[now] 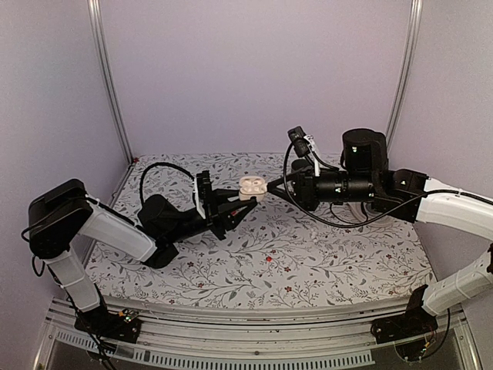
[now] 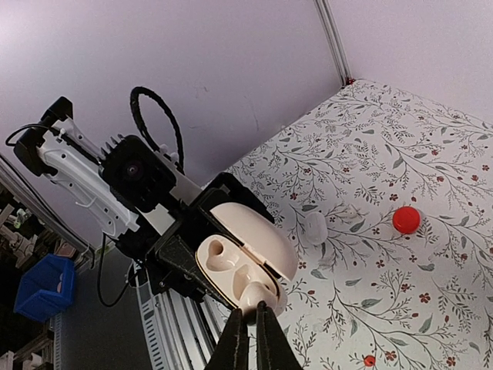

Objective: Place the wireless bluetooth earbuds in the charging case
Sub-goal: Adjust the right earbud in the right side groove of the charging case.

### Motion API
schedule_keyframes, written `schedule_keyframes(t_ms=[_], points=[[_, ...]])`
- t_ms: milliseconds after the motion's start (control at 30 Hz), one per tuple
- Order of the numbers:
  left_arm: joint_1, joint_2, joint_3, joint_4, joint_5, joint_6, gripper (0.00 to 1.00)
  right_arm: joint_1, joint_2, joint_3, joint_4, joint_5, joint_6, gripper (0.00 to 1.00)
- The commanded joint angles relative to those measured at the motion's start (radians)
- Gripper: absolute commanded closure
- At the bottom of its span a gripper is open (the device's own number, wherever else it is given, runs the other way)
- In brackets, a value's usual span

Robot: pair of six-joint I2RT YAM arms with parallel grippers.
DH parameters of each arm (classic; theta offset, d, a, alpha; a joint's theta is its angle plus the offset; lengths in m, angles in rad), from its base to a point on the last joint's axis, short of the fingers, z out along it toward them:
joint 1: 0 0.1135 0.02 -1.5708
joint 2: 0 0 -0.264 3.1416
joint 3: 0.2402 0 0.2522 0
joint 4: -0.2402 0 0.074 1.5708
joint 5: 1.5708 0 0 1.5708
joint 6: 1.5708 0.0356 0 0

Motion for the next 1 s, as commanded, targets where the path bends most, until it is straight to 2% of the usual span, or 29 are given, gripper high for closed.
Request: schedule_keyframes(t_ms=[0,733,767,967], points=[[-0.001,0.000,0.019,0.119,-0.005,0.014,1.00,0.023,0.026,0.028,0.011,-0.024,-0.002,0.91],[-0.004,-0.002,0.020,0.107,-0.036,0.034,1.00,0.030,0.028,0.034,0.022,-0.031,0.018,0.82],[-0.004,-0.002,0.020,0.107,-0.042,0.041,1.00,0.029,0.030,0.034,0.021,-0.028,0.018,0.78],[-0.012,-0.008,0.023,0.093,-0.071,0.072,1.00,0.031,0.030,0.038,0.011,-0.001,0.026,0.76]])
